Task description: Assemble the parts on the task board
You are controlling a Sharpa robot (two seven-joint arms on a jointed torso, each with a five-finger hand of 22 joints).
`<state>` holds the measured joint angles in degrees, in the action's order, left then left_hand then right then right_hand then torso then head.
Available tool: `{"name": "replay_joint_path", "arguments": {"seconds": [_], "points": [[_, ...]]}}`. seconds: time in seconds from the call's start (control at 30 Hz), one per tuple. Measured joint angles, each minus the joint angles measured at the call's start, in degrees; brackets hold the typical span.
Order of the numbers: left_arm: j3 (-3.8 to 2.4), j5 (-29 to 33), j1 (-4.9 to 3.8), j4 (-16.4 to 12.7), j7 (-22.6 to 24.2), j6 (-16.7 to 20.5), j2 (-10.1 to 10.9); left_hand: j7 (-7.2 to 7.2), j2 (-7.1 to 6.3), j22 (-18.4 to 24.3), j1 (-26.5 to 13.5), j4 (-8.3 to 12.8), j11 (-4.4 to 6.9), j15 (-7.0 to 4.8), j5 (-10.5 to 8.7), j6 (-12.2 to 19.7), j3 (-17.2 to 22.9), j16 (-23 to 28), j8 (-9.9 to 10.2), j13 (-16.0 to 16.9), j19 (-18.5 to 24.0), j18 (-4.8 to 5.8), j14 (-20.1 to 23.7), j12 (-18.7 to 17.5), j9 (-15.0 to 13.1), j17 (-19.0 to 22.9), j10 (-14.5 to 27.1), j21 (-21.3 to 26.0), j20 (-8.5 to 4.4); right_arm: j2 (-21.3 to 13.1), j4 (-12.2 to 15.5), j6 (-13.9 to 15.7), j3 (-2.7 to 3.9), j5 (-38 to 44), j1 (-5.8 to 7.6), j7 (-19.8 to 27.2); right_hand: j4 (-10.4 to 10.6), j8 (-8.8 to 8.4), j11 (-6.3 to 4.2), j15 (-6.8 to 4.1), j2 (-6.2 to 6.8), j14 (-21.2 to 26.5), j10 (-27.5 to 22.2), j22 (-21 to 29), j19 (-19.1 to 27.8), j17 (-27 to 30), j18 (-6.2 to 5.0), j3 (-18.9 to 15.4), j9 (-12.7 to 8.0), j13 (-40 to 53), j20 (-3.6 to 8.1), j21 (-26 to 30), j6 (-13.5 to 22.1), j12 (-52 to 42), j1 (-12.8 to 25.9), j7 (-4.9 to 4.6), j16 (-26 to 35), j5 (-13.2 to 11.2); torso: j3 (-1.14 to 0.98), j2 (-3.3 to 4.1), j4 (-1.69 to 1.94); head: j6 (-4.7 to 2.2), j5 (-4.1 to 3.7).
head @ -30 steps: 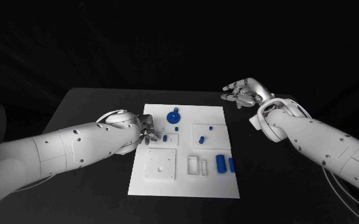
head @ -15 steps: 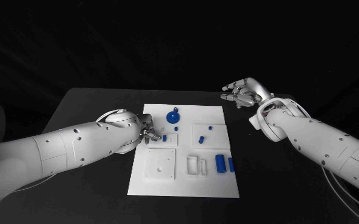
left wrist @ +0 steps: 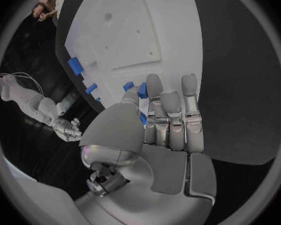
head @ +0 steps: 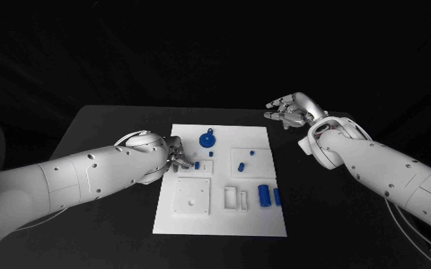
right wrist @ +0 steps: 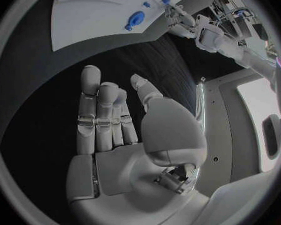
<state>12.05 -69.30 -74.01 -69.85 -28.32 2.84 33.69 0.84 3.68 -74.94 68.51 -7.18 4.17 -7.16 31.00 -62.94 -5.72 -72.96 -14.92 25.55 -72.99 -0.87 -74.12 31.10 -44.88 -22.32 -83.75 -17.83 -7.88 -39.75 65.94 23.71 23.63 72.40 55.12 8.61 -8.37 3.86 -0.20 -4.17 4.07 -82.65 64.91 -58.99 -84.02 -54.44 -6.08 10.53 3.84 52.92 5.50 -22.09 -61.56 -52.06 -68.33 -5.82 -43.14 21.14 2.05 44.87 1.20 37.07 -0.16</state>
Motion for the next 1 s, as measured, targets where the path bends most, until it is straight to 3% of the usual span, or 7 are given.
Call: {"name": "replay_joint_path", "arguments": {"seconds": [0.33,1.0], "points": [[-0.01,0.13,0.01,0.13,-0.01,-0.01,0.02,0.00,-0.54,0.01,0.61,0.47,0.00,0.00,0.00,0.00,0.15,0.00,-0.11,-0.01,0.00,0.00,0.00,0.00,0.20,0.00,0.00,0.00,0.00,-0.02,0.00,0.00,0.00,-0.02,0.00,-0.03,0.00,0.00,0.00,0.00,0.00,0.00,0.00,0.00,0.00,0.00,0.01,0.00,0.00,0.01,0.00,0.00,0.00,0.00,0.00,0.00,0.00,0.00,0.03,0.00,0.01,0.06,0.04],[-0.04,-0.82,0.01,0.55,0.08,-0.11,0.07,-0.21,0.28,0.02,1.43,2.21,0.00,0.00,-0.01,-0.21,0.45,0.00,-0.85,-0.02,-0.21,0.00,0.00,0.00,-0.39,-0.01,0.00,0.00,-0.21,0.03,-0.04,-0.03,0.00,-0.05,-0.03,-0.04,0.00,0.00,0.00,0.00,0.00,0.00,0.00,-0.01,0.00,0.00,-0.11,0.00,0.00,0.01,0.00,0.00,-0.01,0.00,0.00,0.01,0.00,-0.01,0.08,-0.01,0.03,0.24,0.15]]}}
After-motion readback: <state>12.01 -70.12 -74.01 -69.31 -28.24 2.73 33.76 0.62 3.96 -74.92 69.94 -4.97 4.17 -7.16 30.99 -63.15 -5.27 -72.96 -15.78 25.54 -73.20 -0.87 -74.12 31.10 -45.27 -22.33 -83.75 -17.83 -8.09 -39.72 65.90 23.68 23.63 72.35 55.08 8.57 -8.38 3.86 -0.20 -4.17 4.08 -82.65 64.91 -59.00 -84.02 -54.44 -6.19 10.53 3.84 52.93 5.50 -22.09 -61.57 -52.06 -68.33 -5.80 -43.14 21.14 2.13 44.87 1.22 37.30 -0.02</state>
